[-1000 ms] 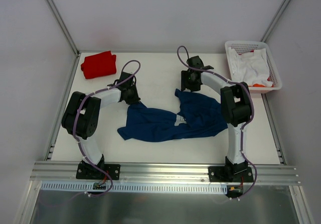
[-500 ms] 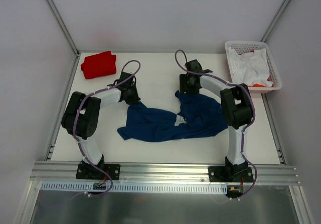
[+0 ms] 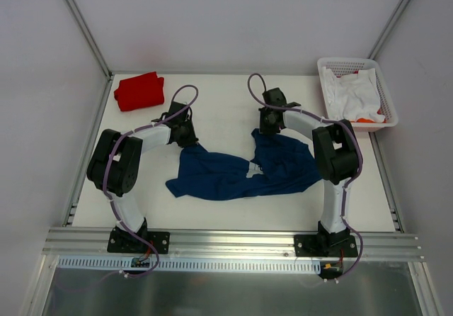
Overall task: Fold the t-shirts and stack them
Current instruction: Flatten out the tshirt
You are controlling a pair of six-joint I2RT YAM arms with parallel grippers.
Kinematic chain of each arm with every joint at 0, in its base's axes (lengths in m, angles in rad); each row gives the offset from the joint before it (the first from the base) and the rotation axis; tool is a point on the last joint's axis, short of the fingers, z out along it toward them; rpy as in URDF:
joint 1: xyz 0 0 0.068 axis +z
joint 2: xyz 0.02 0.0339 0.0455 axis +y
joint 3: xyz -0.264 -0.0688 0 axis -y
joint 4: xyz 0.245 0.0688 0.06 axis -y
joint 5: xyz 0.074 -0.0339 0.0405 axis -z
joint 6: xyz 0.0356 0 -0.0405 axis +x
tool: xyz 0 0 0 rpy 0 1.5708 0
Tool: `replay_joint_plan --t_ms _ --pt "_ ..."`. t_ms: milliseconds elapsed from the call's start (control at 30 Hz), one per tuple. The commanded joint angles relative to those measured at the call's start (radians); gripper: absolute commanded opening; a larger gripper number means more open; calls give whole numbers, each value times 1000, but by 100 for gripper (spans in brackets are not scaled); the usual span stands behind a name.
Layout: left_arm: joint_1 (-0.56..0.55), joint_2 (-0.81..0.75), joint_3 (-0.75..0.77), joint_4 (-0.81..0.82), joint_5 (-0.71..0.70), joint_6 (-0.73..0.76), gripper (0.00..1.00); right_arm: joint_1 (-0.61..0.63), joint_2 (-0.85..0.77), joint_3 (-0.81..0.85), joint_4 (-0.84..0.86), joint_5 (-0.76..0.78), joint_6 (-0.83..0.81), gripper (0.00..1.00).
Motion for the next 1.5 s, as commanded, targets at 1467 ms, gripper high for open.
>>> replay_joint_plan --t_ms 1467 --pt "5 -1179 335 -254 -379 221 0 7 -1146 514 -524 387 -226 0"
